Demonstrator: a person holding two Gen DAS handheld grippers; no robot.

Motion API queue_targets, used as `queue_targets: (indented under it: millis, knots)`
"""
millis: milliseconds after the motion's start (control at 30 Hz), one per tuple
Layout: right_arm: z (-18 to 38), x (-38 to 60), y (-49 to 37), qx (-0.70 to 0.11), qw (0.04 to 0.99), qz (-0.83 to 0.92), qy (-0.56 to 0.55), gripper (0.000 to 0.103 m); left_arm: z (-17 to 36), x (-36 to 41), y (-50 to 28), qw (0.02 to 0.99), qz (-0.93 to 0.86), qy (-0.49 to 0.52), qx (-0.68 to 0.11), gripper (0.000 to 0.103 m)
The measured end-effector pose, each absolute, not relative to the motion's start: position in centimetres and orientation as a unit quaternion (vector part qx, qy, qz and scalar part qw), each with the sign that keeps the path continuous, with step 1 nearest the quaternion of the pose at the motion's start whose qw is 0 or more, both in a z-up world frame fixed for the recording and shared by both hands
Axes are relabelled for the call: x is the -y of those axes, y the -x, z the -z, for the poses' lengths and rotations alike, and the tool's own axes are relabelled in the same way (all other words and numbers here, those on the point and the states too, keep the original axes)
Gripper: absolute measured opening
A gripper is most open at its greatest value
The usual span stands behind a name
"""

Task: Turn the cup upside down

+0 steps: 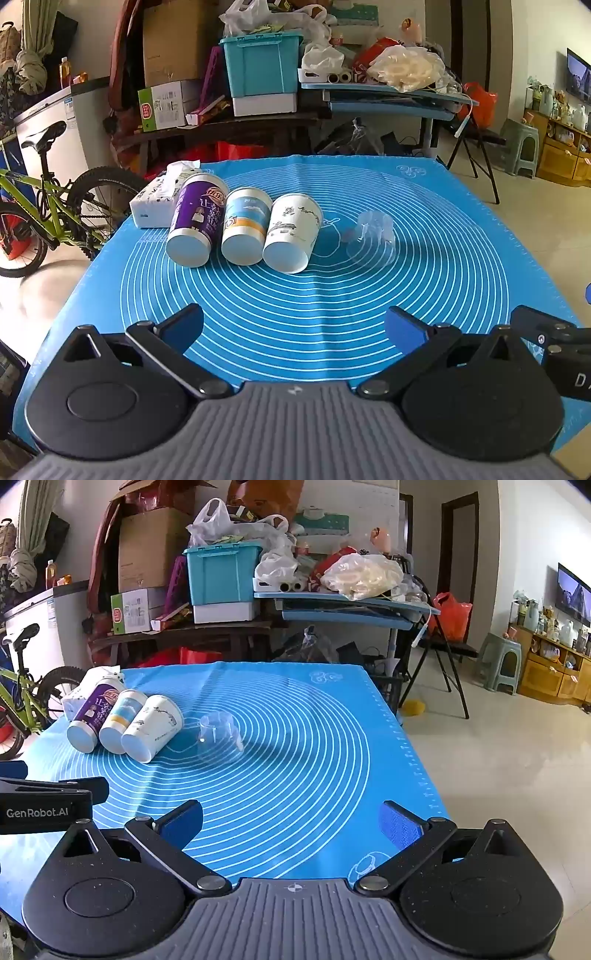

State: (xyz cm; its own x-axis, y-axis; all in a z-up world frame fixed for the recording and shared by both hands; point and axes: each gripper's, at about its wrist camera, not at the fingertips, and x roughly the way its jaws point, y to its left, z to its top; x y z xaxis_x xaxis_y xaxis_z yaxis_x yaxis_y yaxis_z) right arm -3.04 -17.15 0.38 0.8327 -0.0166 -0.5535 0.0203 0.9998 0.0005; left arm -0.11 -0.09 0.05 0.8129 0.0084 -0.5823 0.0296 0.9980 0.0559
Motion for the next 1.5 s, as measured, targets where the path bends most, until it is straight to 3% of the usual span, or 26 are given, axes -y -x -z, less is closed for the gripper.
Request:
queue_targets:
  millis: [1500]
  knots:
    - [0.1, 17.4, 2.6, -0.294, 0.955, 0.023, 0.004, 0.103, 0.3, 0.5, -0.1, 0.948, 0.012, -0.044, -0.316, 0.102]
